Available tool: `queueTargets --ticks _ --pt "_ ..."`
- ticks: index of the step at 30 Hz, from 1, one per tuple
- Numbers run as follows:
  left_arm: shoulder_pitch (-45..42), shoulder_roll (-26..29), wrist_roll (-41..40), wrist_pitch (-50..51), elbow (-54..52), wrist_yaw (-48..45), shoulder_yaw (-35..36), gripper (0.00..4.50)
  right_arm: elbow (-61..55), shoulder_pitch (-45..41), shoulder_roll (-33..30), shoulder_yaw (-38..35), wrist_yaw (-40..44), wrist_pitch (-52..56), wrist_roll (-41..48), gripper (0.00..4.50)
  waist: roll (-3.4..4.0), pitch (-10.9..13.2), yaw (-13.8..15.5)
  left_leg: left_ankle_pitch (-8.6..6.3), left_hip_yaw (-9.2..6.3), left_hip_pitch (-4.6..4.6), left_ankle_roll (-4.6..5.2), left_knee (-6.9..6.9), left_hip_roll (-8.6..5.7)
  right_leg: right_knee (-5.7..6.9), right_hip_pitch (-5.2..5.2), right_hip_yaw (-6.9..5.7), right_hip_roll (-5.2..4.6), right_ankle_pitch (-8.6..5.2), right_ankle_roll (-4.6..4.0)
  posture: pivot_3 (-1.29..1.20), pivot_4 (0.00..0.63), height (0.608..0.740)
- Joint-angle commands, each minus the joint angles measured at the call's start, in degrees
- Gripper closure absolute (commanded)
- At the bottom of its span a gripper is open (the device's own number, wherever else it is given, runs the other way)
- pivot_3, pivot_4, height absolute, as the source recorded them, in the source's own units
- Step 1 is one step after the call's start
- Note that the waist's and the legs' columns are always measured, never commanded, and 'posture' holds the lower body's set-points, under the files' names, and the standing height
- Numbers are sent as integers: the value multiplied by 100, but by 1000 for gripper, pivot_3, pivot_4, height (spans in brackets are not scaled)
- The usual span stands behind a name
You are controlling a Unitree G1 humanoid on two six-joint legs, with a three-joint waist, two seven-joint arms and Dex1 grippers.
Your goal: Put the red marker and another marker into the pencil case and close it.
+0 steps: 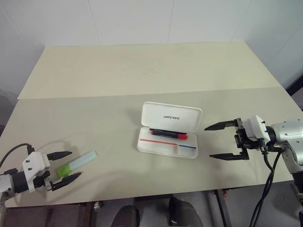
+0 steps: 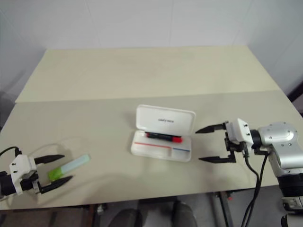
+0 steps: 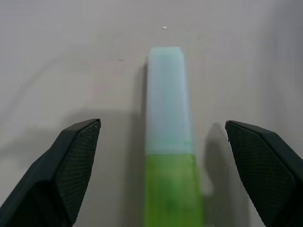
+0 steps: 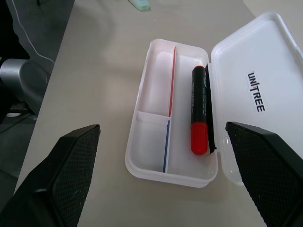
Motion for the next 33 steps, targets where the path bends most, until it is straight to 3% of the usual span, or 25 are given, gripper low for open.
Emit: queueTargets --ticks 1,15,18,27,33 --pt "-42 102 68 -218 223 23 -15 0 -216 -56 27 -241 253 -149 147 28 -1 -1 -1 0 2 -1 0 0 3 0 0 -4 1 0 0 0 150 740" --pt "-117 -11 213 -585 1207 169 -281 0 -809 -317 397 -151 142 372 720 28 34 -23 0 2 51 33 -3 2 42 3 3 -38 8 25 -41 0 150 740" --pt "-112 -37 215 -614 1320 177 -356 584 -800 -441 450 -143 216 573 809 0 44 -28 3 2 70 72 -3 -9 49 15 12 -37 3 32 -53 0 150 740" --pt "45 -123 187 -637 1399 262 -546 3355 -951 -534 402 134 363 994 1037 0 67 -58 12 3 61 103 -8 -17 85 40 10 -23 -1 38 -77 0 150 740" --pt "23 -203 156 -521 1275 418 -582 3364 -751 -590 386 312 363 719 914 0 83 -74 22 2 66 105 -8 -24 84 38 5 -19 -2 39 -81 0 150 740"
